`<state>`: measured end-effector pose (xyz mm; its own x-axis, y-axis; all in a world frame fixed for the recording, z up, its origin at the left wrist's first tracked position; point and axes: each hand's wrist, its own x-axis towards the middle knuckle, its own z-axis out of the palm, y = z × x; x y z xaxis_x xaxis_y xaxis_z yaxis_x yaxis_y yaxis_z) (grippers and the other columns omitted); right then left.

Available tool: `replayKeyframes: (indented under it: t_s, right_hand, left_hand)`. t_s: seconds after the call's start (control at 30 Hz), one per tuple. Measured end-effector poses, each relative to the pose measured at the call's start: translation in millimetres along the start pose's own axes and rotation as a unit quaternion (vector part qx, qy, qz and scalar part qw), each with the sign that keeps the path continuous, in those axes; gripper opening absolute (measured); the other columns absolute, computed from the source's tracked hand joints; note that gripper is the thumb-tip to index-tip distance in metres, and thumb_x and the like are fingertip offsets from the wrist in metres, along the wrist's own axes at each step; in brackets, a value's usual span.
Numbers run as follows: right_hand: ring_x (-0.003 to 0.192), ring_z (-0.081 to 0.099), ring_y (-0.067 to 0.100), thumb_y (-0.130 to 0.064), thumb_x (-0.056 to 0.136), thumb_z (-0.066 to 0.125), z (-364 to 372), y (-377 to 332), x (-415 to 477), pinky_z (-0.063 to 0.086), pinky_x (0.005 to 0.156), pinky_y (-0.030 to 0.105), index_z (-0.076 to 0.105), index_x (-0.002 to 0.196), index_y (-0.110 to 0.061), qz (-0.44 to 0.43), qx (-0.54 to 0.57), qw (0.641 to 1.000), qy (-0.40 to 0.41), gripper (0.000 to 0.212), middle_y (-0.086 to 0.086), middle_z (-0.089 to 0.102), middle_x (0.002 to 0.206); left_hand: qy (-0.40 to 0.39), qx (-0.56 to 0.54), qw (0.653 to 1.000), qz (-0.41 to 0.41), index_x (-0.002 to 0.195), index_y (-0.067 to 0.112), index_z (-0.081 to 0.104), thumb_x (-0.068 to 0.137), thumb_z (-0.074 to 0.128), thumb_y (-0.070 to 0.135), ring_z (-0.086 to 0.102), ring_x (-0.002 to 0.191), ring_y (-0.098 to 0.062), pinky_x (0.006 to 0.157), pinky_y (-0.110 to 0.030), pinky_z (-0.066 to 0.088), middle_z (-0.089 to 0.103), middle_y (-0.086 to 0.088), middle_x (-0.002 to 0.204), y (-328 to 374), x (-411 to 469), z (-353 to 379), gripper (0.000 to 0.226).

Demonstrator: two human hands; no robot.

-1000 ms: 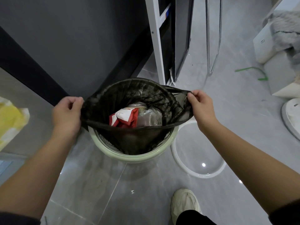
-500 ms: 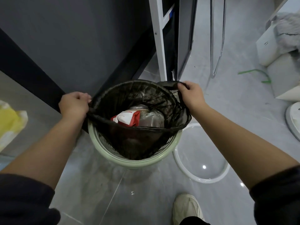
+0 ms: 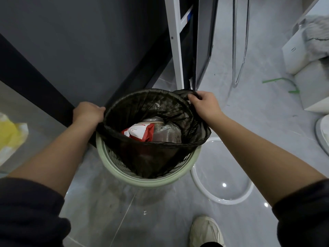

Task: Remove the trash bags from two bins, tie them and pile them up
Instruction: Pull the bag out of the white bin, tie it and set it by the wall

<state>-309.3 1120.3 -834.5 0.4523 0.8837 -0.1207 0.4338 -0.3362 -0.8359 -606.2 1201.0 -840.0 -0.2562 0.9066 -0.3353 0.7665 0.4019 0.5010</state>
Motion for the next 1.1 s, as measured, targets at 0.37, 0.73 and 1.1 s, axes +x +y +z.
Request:
replayKeyframes:
  t_s: [0.37, 0.73, 1.1]
  right_hand:
    - [0.082, 0.063, 0.012, -0.017, 0.091, 0.053, -13.2, -3.0, -5.4, 0.051, 0.079, 0.029, 0.069, 0.089, -0.024, -0.081, 0.131, 0.985, 0.075, 0.018, -0.004, 0.069, 0.083]
    - [0.070, 0.053, 0.019, -0.030, 0.090, 0.054, 2.7, -7.7, 0.0, 0.047, 0.069, 0.037, 0.060, 0.079, -0.005, -0.037, 0.023, 0.999, 0.006, 0.029, 0.006, 0.056, 0.071]
    - [0.082, 0.059, 0.000, -0.013, 0.094, 0.051, -8.4, -11.2, -7.9, 0.043, 0.072, 0.006, 0.067, 0.095, -0.022, -0.097, 0.111, 0.984, 0.100, 0.019, -0.010, 0.065, 0.085]
  left_hand:
    - [0.232, -0.049, 0.927, 0.290, 0.093, 0.002, 0.061, 0.099, 0.042, 0.028, 0.056, 0.076, -0.026, 0.067, -0.029, 0.036, 0.064, -0.016, 0.085, -3.0, -24.4, -19.3, 0.033]
    - [-0.097, 0.092, 0.989, -0.056, 0.090, -0.009, 0.058, 0.096, 0.048, 0.032, 0.063, 0.071, -0.038, 0.053, -0.035, 0.050, 0.060, -0.027, 0.084, 4.2, 4.0, -6.5, 0.043]
    - [0.187, -0.029, 0.925, 0.329, 0.085, 0.003, 0.053, 0.099, 0.042, 0.027, 0.051, 0.066, -0.025, 0.057, -0.028, 0.027, 0.054, -0.009, 0.071, -8.0, -40.1, -24.5, 0.030]
